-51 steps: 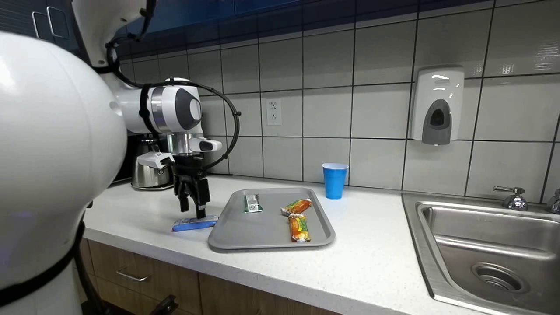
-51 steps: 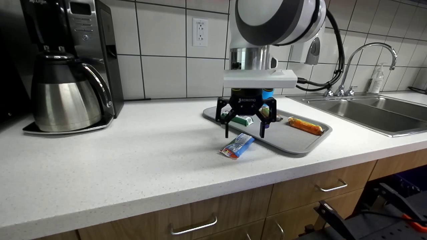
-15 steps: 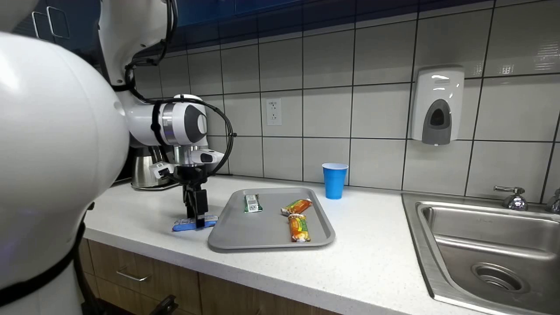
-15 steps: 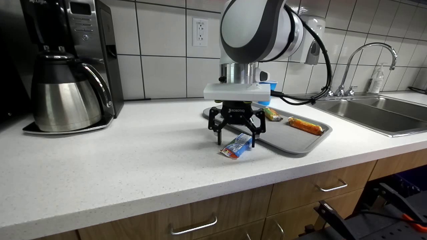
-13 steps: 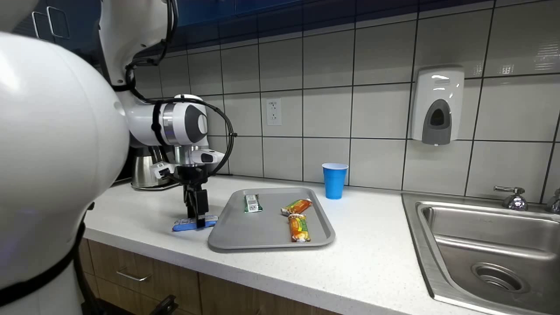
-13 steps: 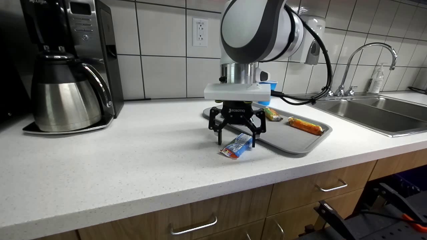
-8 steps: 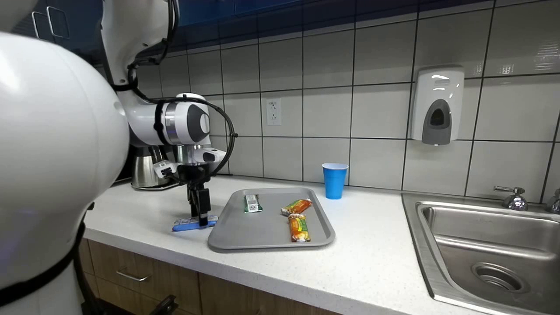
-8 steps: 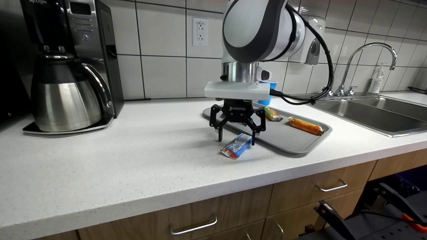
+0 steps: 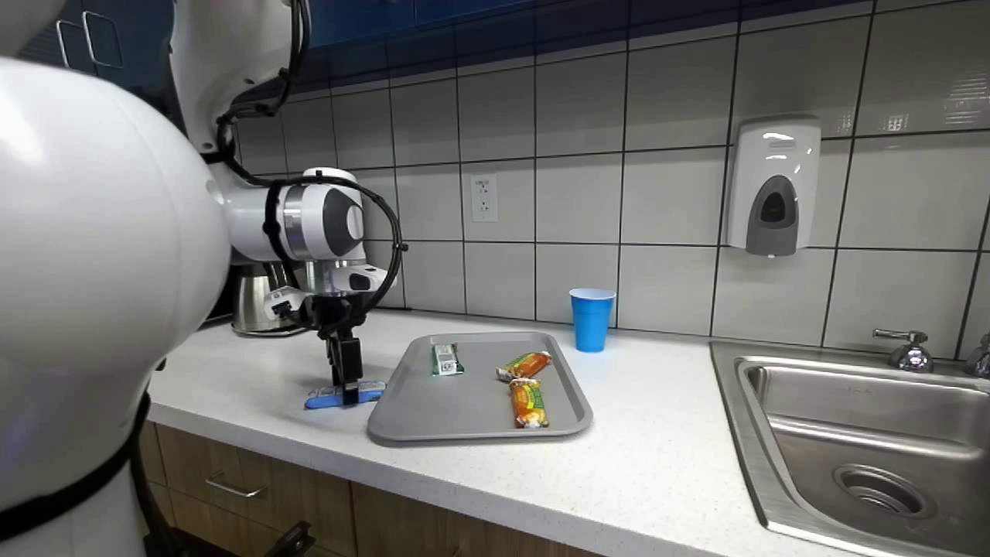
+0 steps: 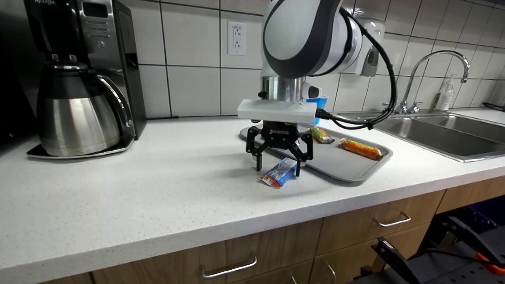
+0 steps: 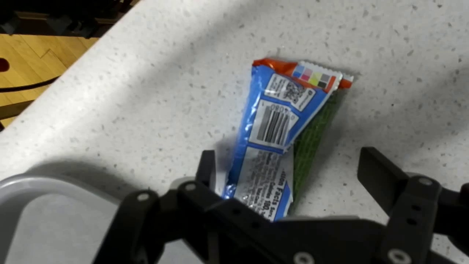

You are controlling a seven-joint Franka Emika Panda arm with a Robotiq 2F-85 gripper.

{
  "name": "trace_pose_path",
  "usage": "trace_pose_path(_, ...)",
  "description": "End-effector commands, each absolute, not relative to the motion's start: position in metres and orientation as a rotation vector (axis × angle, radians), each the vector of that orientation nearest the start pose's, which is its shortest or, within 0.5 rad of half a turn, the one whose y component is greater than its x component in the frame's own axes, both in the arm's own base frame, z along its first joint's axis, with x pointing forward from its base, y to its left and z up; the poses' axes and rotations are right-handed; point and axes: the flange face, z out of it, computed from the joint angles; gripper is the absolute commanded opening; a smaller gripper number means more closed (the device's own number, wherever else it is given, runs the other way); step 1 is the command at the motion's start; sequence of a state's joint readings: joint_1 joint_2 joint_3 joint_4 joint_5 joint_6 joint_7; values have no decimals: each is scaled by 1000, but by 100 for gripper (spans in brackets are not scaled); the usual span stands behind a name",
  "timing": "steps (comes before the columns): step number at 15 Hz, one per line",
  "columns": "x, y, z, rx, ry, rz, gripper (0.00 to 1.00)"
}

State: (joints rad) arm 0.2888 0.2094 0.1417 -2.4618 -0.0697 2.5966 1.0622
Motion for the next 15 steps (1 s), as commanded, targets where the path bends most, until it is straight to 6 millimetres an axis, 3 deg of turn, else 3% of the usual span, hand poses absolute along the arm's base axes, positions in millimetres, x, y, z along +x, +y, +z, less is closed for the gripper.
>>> trace_pose_path(1,420,203,216,-3034,958,55,100)
trace_pose_path(7,420,203,219,-3018,978,63,100)
trace_pose_path(8,420,203,220,-3016,976,63,95)
trace_pose_path(10,421,203,221,-3016,977,59,71)
trace_pose_path(11,421,203,221,-3015,978,58,68)
trace_pose_path(15,422,205,224,-3013,973,47,36)
